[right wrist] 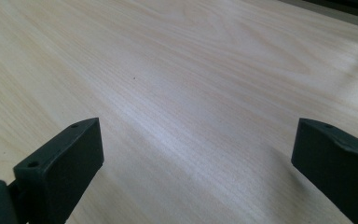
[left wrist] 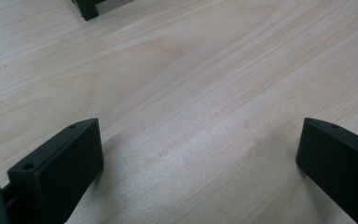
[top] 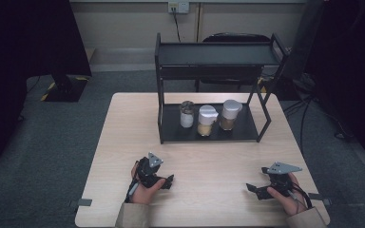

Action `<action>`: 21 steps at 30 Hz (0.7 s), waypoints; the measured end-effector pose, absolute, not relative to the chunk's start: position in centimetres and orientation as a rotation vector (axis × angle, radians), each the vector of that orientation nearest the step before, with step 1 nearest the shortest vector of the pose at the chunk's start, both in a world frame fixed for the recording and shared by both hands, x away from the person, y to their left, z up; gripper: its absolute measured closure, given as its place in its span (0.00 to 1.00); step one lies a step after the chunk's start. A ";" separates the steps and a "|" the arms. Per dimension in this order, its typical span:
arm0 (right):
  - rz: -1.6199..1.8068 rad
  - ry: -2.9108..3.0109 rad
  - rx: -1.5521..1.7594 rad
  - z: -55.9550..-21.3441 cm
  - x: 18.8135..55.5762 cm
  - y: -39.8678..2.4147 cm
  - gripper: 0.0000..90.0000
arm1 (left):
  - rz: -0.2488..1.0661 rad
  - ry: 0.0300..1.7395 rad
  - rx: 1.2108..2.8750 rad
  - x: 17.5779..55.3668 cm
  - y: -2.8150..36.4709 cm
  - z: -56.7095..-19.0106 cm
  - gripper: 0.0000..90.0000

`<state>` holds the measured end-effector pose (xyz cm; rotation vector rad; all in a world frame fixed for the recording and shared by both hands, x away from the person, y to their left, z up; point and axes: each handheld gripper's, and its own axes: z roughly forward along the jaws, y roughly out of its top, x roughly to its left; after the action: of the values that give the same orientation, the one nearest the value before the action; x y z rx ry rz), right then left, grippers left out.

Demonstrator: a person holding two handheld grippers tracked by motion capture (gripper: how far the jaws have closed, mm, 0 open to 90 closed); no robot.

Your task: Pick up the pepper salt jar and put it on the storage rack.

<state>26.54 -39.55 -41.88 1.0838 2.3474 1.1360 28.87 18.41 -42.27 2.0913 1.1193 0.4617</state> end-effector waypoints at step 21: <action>1.004 2.414 1.035 -41.3 26.2 -38.8 0.00 | 0.462 1.119 2.091 28.9 18.4 -42.3 0.00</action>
<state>26.22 -38.81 -41.27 1.0354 2.4137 1.0043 28.87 18.42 -42.27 2.0913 1.1192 0.4617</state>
